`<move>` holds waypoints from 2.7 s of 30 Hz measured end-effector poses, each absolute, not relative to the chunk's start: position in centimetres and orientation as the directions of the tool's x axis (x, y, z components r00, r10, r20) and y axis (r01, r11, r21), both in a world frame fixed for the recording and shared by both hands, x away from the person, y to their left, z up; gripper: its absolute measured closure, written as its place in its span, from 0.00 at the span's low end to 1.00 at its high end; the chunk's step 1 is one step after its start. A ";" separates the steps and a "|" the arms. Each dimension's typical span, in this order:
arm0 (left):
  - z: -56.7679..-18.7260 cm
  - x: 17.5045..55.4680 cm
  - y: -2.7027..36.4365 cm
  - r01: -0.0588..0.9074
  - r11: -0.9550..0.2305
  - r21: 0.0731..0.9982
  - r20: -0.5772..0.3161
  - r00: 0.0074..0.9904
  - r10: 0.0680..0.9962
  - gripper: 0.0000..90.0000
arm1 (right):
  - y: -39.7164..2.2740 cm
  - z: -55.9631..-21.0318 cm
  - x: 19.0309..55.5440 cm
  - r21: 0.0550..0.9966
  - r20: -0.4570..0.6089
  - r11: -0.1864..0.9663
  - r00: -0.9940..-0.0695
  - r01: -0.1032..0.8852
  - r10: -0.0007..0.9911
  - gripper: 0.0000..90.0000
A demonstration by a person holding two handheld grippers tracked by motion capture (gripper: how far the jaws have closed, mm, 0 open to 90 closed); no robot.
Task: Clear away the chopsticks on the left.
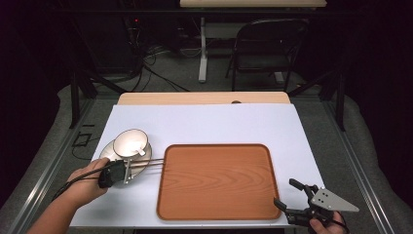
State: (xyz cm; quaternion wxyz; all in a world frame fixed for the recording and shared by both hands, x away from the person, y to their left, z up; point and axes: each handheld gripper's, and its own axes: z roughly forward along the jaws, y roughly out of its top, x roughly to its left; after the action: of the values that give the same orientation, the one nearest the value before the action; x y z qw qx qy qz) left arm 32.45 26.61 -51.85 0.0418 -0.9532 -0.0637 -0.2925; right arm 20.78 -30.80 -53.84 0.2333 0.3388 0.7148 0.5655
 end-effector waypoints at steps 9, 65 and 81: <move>-51.0 31.5 26.4 0.090 -0.994 -0.054 0.611 0.791 0.039 0.93 | -30.8 -53.8 20.8 0.966 0.051 0.132 -0.661 0.223 0.748 0.16; -45.5 32.7 27.6 0.913 0.064 0.403 -0.543 0.182 0.820 0.93 | -30.9 -53.9 20.9 0.966 0.064 0.120 -0.658 0.230 0.750 0.16; -46.0 33.4 23.8 0.969 0.051 0.242 -0.652 0.123 0.748 0.93 | -31.0 -53.8 20.9 0.965 0.067 0.118 -0.659 0.232 0.750 0.16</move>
State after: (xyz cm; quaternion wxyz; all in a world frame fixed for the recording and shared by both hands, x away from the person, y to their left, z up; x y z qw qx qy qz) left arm 33.35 23.80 -46.03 -0.3376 -0.6691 -0.6417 0.1632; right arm 20.88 -30.97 -53.85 0.2279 0.3446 0.7121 0.5676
